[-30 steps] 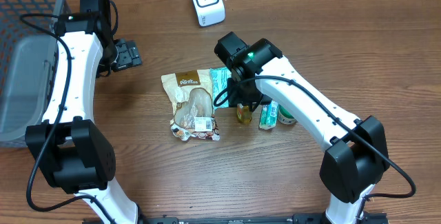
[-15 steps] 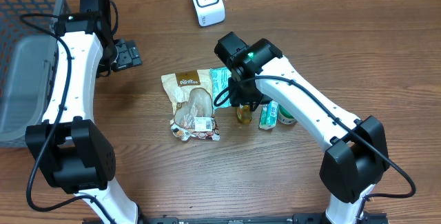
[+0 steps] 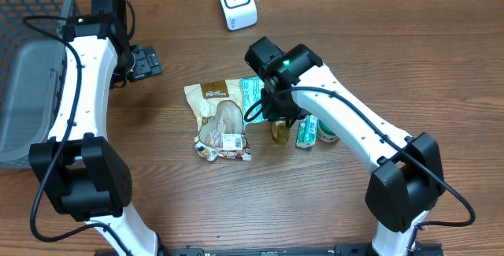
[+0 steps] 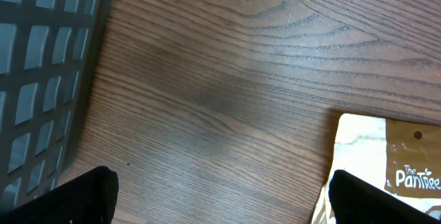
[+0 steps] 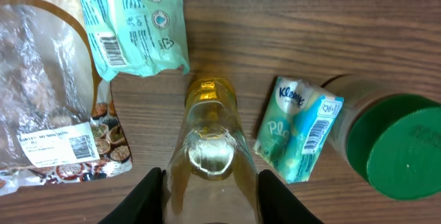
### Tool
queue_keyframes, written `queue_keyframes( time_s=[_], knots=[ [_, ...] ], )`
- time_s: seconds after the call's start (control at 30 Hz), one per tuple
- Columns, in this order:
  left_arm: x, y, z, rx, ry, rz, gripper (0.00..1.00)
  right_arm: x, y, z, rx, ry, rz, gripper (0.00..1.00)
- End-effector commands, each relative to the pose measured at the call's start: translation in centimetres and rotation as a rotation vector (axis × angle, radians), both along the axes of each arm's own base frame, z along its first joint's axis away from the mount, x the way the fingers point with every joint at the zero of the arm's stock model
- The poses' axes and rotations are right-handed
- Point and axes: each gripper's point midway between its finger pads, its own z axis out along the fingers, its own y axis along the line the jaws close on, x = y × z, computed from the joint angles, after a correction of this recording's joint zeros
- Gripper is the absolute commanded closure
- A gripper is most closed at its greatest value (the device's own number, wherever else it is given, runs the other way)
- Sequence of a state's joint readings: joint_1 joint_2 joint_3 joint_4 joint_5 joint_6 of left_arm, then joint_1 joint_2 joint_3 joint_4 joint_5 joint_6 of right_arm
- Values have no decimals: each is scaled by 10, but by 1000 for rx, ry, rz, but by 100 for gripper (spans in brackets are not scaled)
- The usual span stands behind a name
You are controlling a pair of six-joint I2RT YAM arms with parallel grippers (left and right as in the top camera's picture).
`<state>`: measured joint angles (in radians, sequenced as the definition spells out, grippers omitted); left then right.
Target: Scan the item barcode
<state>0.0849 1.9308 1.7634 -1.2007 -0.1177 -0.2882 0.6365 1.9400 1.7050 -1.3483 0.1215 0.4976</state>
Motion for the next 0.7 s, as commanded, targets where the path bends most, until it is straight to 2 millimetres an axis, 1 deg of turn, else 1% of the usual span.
queue_keyframes(
  time_s=[0.0, 0.27, 0.47, 0.57, 0.63, 0.67],
  knots=[
    [3, 1, 11, 16, -31, -4, 0, -10, 5, 4, -7, 2, 24, 66],
    [3, 1, 11, 16, -31, -4, 0, -33, 33, 3, 47, 51, 89, 66],
    [3, 1, 11, 16, -31, -4, 0, -41, 44, 3, 57, 53, 117, 65],
    [3, 1, 11, 16, -31, -4, 0, -42, 45, 3, 58, 54, 119, 55],
    [3, 1, 11, 16, -31, -4, 0, -41, 46, 3, 61, 50, 120, 42],
    [3, 1, 11, 16, -31, -4, 1, -40, 46, 4, 64, 46, 120, 38]
  ],
)
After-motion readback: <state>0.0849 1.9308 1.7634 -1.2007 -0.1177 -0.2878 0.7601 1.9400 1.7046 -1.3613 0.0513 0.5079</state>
